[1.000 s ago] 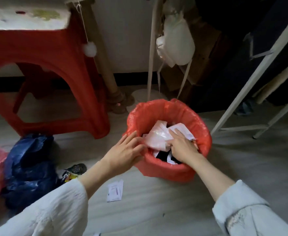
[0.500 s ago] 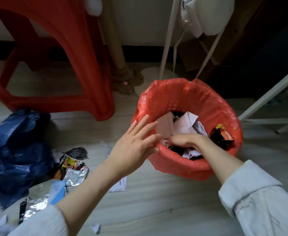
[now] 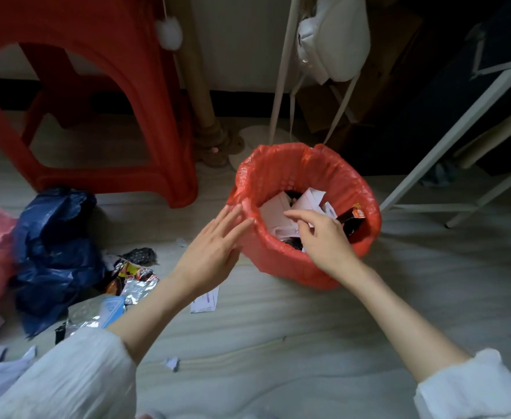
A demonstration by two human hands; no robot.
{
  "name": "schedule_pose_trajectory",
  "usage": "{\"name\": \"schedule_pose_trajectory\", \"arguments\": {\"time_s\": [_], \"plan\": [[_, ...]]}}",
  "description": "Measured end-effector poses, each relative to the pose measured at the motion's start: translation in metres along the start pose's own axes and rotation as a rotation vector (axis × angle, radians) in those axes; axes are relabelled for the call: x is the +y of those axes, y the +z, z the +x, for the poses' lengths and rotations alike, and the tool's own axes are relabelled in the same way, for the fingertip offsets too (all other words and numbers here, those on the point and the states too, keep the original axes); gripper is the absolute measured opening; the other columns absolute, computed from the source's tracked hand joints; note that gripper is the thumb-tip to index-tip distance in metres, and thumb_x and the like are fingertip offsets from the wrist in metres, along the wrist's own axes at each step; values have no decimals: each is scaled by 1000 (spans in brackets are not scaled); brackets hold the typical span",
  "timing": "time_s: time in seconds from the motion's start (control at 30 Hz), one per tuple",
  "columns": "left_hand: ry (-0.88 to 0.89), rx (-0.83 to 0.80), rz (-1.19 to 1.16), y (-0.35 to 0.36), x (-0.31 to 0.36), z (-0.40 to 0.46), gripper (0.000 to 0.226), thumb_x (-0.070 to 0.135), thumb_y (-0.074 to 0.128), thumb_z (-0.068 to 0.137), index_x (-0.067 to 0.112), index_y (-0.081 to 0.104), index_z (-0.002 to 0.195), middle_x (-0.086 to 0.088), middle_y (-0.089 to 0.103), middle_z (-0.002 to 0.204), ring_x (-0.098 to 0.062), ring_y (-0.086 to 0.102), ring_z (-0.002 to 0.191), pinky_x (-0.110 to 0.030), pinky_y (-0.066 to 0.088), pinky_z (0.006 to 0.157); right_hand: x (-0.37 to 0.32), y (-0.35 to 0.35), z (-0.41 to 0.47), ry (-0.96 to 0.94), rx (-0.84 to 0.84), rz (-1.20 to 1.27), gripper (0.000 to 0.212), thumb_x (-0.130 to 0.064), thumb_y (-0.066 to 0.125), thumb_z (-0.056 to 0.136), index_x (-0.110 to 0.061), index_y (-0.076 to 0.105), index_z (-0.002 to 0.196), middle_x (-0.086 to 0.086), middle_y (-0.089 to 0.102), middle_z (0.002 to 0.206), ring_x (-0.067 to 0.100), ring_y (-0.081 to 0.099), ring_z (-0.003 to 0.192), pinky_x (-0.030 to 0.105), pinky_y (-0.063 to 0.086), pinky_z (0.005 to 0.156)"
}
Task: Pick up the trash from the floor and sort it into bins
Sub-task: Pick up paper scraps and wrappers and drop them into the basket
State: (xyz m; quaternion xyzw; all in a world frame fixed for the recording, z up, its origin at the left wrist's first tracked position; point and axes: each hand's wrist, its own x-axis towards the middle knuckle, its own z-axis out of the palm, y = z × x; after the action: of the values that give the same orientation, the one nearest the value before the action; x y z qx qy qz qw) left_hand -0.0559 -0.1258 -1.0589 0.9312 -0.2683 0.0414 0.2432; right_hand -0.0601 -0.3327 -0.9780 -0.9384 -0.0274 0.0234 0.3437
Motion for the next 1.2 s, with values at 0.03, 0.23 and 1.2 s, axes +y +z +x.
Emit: {"name": "schedule_pose_trajectory", "arguments": {"time_s": [0.03, 0.23, 1.2], "plan": [[-42, 23, -22, 0, -2, -9, 52, 9, 53, 88, 12, 42, 138, -15, 33, 148, -32, 25, 139, -42, 24, 112, -1, 7, -11, -19, 39, 36, 33, 2, 43, 91, -8, 67, 111, 7, 69, 110, 12, 61, 89, 13, 40, 81], [-421, -336, -103, 29, -30, -90, 42, 10, 52, 91, 16, 48, 132, -9, 46, 134, -26, 43, 124, -34, 37, 101, 25, 83, -66, -24, -93, 100, 28, 6, 49, 86, -5, 69, 102, 8, 70, 94, 21, 67, 86, 31, 50, 84], [-527, -308, -123, 97, -92, -216, 37, 36, 31, 83, 11, 58, 83, -6, 54, 85, -23, 54, 76, -34, 45, 55, 43, 285, -16, -136, -469, -495, 29, -12, 55, 84, -10, 55, 113, 9, 60, 115, 31, 49, 112, 38, 37, 86]]}}
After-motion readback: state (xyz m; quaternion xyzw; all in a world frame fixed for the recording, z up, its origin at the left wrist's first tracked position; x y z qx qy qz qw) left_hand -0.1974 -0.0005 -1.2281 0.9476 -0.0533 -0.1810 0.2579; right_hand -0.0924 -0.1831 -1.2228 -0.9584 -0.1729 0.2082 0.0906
